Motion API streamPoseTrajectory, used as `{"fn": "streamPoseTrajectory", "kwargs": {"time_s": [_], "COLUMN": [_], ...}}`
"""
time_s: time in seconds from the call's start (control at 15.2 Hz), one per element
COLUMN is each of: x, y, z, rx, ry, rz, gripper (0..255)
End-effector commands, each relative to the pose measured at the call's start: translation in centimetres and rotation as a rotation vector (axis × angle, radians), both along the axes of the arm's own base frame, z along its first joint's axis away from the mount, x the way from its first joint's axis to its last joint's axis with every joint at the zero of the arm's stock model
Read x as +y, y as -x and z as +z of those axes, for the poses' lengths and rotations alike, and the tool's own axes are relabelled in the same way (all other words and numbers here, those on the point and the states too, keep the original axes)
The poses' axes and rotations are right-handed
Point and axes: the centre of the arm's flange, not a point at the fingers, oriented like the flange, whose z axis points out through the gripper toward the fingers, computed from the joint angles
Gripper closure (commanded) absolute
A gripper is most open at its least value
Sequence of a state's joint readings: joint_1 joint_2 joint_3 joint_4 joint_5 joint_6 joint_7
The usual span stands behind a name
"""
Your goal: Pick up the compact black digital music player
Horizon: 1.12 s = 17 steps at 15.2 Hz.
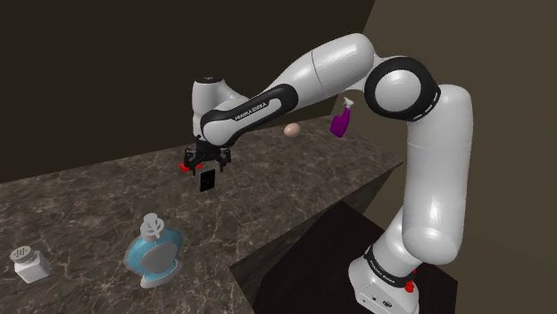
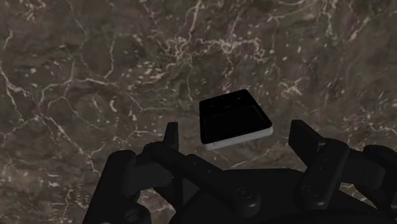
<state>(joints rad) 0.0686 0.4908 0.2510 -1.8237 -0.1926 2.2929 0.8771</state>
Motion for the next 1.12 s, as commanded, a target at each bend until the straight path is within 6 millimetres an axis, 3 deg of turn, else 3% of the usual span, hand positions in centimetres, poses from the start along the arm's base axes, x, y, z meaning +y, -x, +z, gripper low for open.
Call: {"fn": "streamPoseTrajectory", "kwargs": {"time_s": [0.0, 0.33, 0.4, 1.06], "x": [0.1, 0.1, 0.1, 0.1], "y": [0.0, 0.0, -0.1, 0.0], "z": [-1.1, -2.4, -2.4, -1.9], "rx": [0.0, 0.0, 0.0, 0.0], "ry": [0.0, 0.0, 0.0, 0.0], "rz": [-0.001, -0.001, -0.001, -0.001], "gripper": [0, 0, 255, 255]}}
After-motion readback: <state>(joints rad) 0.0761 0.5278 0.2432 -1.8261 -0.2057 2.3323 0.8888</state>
